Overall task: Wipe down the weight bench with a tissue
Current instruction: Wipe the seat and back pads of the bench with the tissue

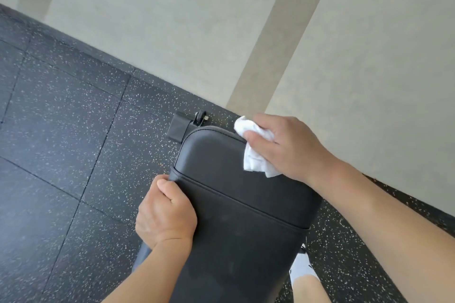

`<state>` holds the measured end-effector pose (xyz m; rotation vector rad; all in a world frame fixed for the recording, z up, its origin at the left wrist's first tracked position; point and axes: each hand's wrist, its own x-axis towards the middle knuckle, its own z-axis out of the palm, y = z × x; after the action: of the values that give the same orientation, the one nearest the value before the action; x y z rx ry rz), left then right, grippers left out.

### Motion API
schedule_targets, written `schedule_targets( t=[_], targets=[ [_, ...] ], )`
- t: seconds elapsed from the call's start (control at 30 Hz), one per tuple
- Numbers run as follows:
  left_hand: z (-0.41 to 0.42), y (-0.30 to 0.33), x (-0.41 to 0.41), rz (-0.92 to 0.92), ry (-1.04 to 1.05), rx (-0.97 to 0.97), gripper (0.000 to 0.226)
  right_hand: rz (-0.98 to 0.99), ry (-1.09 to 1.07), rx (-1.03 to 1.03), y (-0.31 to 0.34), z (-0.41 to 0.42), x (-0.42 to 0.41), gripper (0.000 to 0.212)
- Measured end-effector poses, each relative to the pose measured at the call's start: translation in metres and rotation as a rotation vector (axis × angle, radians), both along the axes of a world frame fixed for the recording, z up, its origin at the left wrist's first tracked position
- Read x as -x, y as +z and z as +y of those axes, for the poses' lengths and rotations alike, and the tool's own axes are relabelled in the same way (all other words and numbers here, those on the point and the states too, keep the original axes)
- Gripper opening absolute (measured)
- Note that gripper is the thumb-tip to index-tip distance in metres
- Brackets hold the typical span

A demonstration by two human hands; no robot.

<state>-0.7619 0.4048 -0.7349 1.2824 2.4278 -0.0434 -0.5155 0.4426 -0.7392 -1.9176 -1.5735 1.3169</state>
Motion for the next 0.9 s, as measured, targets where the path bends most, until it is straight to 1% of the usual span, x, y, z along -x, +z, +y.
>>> schedule_targets(
  t=[0.03,0.1,0.2,0.3,0.4,0.47,0.53,0.6,0.63,0.7,0.8,0.83,0.9],
  targets=[
    [0.000,0.000,0.000,0.002,0.002,-0.003,0.063,-0.002,0.039,-0.009,-0.002,0.018,0.015,0.030],
    [0.000,0.000,0.000,0.007,0.009,-0.015,0.063,0.009,0.090,-0.026,-0.005,0.049,0.041,0.038],
    [0.000,0.000,0.000,0.008,0.024,-0.016,0.062,0.071,0.091,0.013,-0.010,0.069,0.059,0.044],
    [0.001,0.002,-0.001,0.011,0.033,-0.021,0.062,0.217,0.032,0.056,-0.012,0.053,0.037,0.040],
    [0.002,0.001,-0.002,0.018,0.035,-0.024,0.057,0.257,-0.029,0.119,-0.014,0.010,-0.012,0.039],
    [0.001,0.002,-0.002,0.017,0.045,-0.020,0.050,0.223,-0.106,0.127,-0.013,-0.025,-0.037,0.039],
    [0.001,0.002,-0.003,0.006,0.052,-0.009,0.045,0.162,-0.235,0.052,-0.013,-0.061,-0.045,0.043],
    [0.000,0.001,-0.002,0.002,0.042,-0.020,0.045,0.138,-0.415,-0.057,-0.013,-0.087,-0.036,0.045],
    [0.000,0.000,-0.002,0.002,0.034,-0.033,0.045,0.140,-0.510,-0.099,-0.015,-0.091,-0.030,0.046],
    [-0.001,-0.002,0.000,0.006,0.013,-0.072,0.044,0.189,-0.652,-0.105,-0.017,-0.087,-0.020,0.047],
    [-0.002,-0.004,0.002,0.005,-0.024,-0.121,0.047,0.324,-0.754,-0.051,-0.019,-0.075,-0.020,0.041],
    [-0.002,-0.003,0.002,0.005,-0.040,-0.124,0.052,0.325,-0.784,-0.059,-0.019,-0.074,-0.020,0.039],
    [-0.003,-0.003,0.005,-0.003,-0.067,-0.113,0.060,0.254,-0.861,-0.140,-0.020,-0.083,-0.013,0.042]
  ],
)
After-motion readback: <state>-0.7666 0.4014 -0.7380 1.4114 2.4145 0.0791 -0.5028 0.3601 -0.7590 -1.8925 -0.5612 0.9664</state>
